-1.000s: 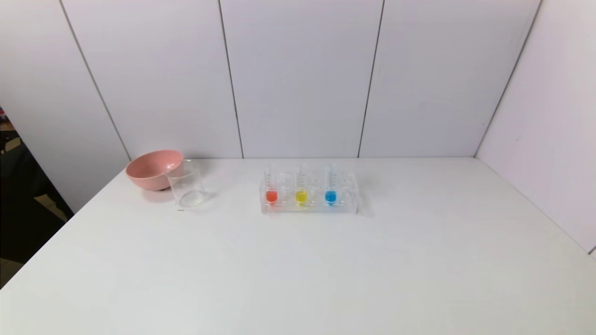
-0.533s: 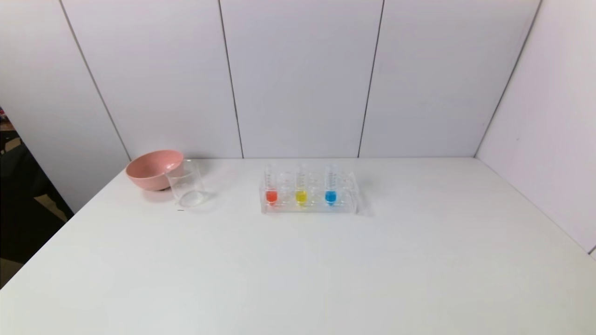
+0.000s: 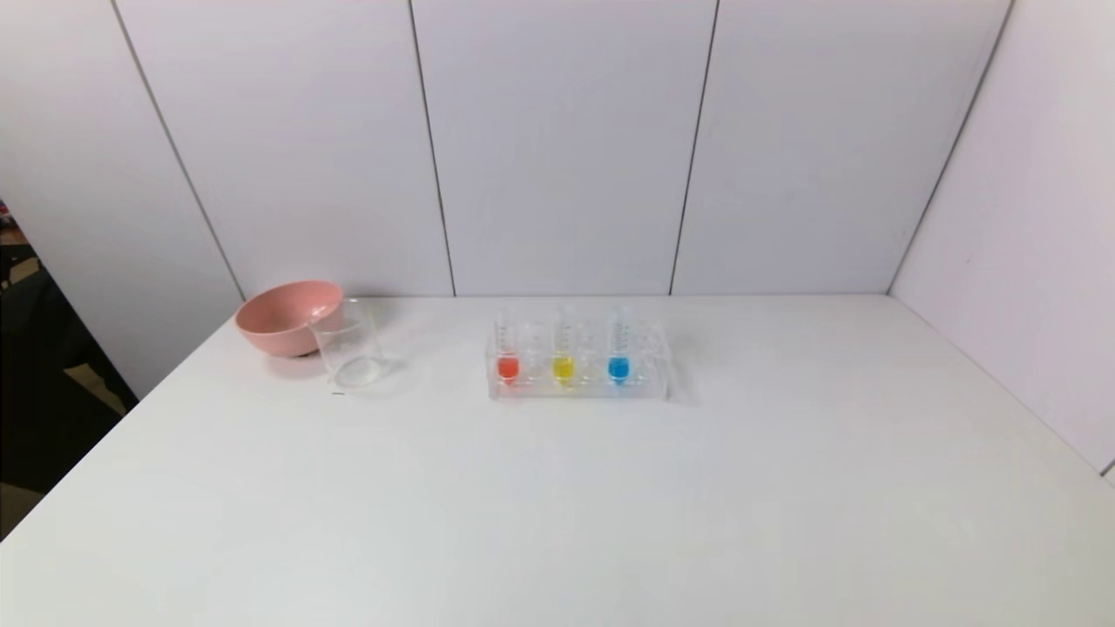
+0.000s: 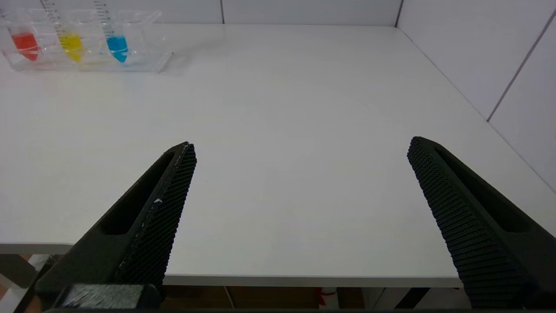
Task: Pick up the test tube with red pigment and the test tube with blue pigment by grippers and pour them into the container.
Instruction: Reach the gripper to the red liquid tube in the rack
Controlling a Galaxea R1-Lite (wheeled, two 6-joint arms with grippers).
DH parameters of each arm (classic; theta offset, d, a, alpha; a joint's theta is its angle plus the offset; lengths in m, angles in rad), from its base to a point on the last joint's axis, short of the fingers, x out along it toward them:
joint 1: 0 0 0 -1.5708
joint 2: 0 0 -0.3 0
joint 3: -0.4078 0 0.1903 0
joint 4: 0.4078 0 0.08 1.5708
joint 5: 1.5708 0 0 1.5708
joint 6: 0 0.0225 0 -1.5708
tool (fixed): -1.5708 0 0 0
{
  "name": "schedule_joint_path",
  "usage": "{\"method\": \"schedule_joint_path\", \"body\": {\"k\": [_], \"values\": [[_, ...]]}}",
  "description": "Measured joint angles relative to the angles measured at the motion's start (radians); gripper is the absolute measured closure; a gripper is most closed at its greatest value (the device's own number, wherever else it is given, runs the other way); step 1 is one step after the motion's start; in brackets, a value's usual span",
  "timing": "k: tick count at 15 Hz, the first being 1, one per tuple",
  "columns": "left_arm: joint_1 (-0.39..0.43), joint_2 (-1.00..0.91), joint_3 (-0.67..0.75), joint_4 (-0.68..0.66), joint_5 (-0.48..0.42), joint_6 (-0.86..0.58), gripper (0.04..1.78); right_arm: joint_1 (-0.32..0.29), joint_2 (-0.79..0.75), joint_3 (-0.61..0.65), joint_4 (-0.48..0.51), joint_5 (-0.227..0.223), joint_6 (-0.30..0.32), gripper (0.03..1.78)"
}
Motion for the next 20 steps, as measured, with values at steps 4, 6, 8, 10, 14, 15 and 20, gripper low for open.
{"method": "schedule_joint_path", "body": {"k": [4, 6, 8, 10, 14, 15, 20], "values": [[-0.003, 0.137, -0.141, 0.004, -0.009, 0.004, 0.04, 0.000, 0.000, 0.000, 0.000, 0.000, 0.000, 0.04], [-0.004, 0.219, -0.196, 0.000, -0.041, 0.004, 0.04, 0.000, 0.000, 0.000, 0.000, 0.000, 0.000, 0.04], [-0.004, 0.302, -0.243, -0.007, -0.077, 0.002, 0.04, 0.000, 0.000, 0.000, 0.000, 0.000, 0.000, 0.04], [-0.004, 0.394, -0.277, -0.046, -0.094, -0.002, 0.04, 0.000, 0.000, 0.000, 0.000, 0.000, 0.000, 0.04], [-0.004, 0.575, -0.296, -0.202, -0.119, -0.008, 0.04, 0.000, 0.000, 0.000, 0.000, 0.000, 0.000, 0.04], [-0.004, 0.623, -0.296, -0.244, -0.134, -0.010, 0.04, 0.000, 0.000, 0.000, 0.000, 0.000, 0.000, 0.04], [-0.004, 0.839, -0.283, -0.439, -0.184, -0.022, 0.04, 0.000, 0.000, 0.000, 0.000, 0.000, 0.000, 0.04]]}}
